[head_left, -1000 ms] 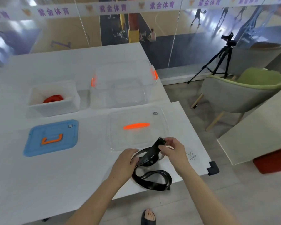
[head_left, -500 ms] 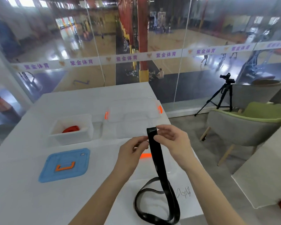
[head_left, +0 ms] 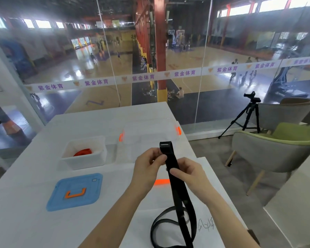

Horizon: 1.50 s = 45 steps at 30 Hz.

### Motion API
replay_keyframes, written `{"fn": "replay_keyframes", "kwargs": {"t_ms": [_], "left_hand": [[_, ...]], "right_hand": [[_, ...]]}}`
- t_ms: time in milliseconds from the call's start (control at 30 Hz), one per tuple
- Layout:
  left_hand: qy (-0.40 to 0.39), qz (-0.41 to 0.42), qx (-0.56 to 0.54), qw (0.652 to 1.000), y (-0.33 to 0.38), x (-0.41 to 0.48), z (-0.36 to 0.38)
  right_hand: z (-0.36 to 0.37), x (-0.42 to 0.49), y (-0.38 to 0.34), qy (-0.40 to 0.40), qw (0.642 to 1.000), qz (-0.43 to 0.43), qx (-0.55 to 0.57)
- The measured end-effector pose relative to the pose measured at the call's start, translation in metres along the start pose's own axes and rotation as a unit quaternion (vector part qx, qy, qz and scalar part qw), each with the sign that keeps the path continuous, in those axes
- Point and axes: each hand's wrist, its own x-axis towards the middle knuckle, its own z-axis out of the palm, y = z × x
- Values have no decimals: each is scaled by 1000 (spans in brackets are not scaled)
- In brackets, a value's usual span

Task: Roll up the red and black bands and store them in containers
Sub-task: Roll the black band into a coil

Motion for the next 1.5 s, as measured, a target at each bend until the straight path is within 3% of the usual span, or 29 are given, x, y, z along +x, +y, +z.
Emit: {"fn": "replay_keyframes", "kwargs": {"t_ms": [300, 467, 567, 733, 867, 967, 1100, 1267, 1400, 1500], "left_hand": [[-9, 3, -72, 997, 9, 2, -6], [-29, 4, -120, 992, 7, 3, -11], [-22, -8, -156, 987, 9, 5, -13], [-36, -5, -162, 986, 20, 8, -20], [-14, -10, -174, 985, 25, 10, -29], [-5, 2, -147, 989, 27, 7, -37], [-62, 43, -55, 996, 25, -1, -39], [-23, 45, -70, 996, 21, -5, -40], [-7, 17, -170, 985, 21, -8, -35], [-5, 4, -195, 981, 22, -9, -32]], "right_hand": [[-4, 6, -12, -100, 994, -11, 47], [-3, 11, -25, -89, 989, -17, 121], [-1, 11, -33, -77, 992, -27, 96], [-3, 13, -48, 18, 990, -87, 106], [-7, 14, -54, 28, 992, -109, 63], [-7, 11, -54, 35, 993, -106, 38], [-4, 6, -47, 32, 994, -109, 2], [-1, -3, -45, 37, 995, -94, -16], [2, -12, -39, 15, 994, -103, -14], [3, -18, -35, 49, 992, -117, -15]]}}
